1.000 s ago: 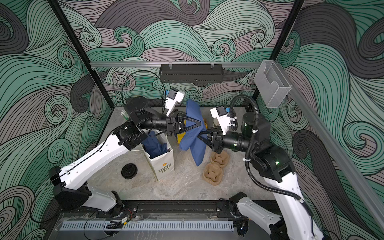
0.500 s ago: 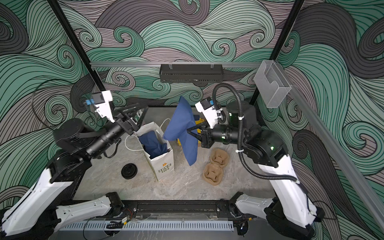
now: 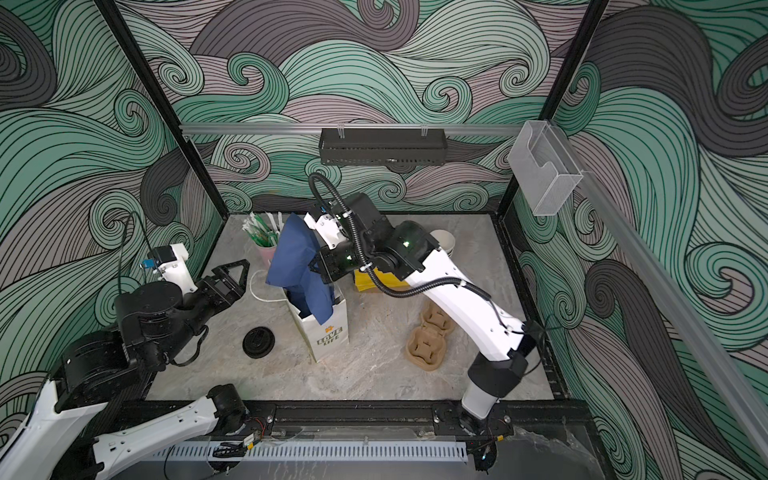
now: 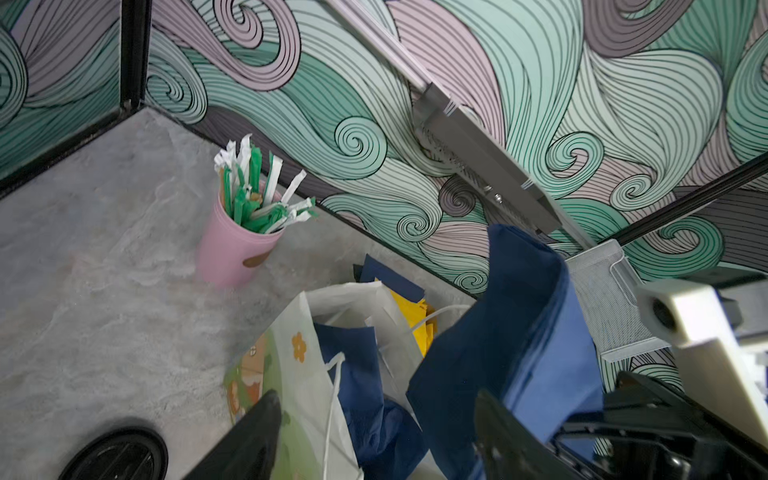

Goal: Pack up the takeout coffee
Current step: 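Lower the folded napkin into the white bag while the left gripper withdraws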

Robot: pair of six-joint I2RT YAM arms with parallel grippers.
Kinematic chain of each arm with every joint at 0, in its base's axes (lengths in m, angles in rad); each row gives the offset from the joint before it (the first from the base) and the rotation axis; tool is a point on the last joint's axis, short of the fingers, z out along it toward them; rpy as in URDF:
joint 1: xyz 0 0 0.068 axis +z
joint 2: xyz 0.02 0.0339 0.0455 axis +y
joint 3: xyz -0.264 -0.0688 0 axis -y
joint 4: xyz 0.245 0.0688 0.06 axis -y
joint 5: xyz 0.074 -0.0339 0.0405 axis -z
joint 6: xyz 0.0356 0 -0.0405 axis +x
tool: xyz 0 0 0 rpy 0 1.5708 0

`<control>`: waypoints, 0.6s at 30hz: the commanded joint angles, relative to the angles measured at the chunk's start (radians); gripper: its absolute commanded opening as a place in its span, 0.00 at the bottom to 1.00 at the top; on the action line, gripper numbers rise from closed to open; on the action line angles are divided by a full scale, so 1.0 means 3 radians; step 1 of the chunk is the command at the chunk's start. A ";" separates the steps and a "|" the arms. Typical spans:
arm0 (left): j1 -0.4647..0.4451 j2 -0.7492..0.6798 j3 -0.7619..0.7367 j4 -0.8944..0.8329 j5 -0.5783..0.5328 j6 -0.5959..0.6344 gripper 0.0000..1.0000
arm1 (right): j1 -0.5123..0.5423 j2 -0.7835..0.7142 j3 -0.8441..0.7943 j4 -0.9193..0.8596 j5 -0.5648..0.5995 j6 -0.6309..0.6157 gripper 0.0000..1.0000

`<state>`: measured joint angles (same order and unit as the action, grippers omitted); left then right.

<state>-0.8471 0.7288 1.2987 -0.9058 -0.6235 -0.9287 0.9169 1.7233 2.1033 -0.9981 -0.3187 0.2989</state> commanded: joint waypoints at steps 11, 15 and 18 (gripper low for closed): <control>0.0007 -0.0016 -0.0495 -0.0070 0.0166 -0.0628 0.67 | 0.0227 0.0834 0.0593 -0.0794 0.1083 0.0079 0.00; 0.0006 -0.0034 -0.0604 -0.0013 0.0137 -0.0655 0.64 | 0.0277 0.1006 0.0684 -0.0908 0.1180 0.0077 0.00; 0.0010 -0.0030 -0.0622 -0.0013 0.0114 -0.0634 0.62 | 0.0288 0.1150 0.0774 -0.0966 0.1225 0.0067 0.00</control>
<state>-0.8471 0.7288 1.1057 -0.9054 -0.5739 -1.1084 0.9985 2.0438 2.3032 -1.2255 -0.0059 0.3237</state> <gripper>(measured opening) 0.627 0.050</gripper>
